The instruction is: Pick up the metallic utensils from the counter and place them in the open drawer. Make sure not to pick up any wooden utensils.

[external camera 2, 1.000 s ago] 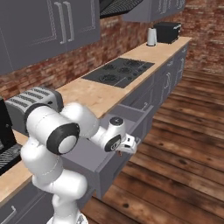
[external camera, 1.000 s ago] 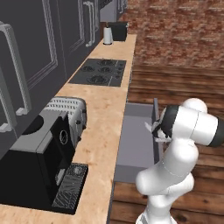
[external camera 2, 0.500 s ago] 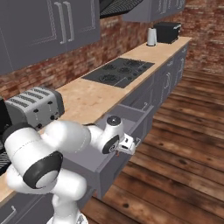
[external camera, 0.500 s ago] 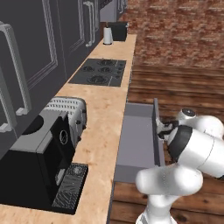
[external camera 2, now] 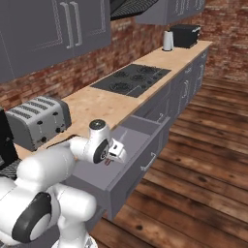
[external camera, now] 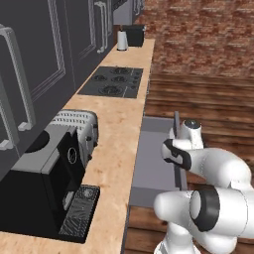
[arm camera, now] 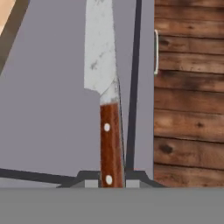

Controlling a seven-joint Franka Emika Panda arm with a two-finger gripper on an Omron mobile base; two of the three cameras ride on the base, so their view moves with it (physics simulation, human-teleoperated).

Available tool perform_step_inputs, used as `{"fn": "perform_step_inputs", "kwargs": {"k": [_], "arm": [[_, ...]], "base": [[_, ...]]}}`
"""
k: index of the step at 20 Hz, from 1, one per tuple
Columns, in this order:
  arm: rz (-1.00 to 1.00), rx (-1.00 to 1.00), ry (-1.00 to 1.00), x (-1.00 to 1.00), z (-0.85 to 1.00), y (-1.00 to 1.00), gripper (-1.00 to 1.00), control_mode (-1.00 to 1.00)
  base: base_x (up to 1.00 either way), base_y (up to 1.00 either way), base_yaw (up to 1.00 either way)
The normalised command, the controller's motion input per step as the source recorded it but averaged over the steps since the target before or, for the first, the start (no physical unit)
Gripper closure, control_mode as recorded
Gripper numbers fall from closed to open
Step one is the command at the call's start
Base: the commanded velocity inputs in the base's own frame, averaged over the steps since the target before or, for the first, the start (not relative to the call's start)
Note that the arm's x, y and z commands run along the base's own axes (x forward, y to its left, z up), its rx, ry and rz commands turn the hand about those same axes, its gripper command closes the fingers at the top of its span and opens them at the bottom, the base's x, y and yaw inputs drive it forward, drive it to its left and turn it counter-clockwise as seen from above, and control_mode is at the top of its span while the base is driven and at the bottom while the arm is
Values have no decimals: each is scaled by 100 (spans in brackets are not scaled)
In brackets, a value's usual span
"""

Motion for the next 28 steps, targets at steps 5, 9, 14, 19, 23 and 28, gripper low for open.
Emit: {"fn": "perform_step_inputs", "kwargs": {"k": [5, 9, 14, 19, 23, 28], "arm": [[-1, -1, 2, 15, 21, 40, 100, -100], [4, 0, 1, 35, -38, 0, 100, -100], [4, 0, 1, 42, -51, -1, 100, -100], [3, 0, 11, 28, -67, -2, 100, -100], [0, 0, 14, 17, -92, -17, 100, -100], [0, 0, 11, 7, -91, -21, -100, -100]], "base": [[0, 0, 0], [0, 0, 0], [0, 0, 0], [0, 0, 0], [0, 0, 0], [0, 0, 0]]}}
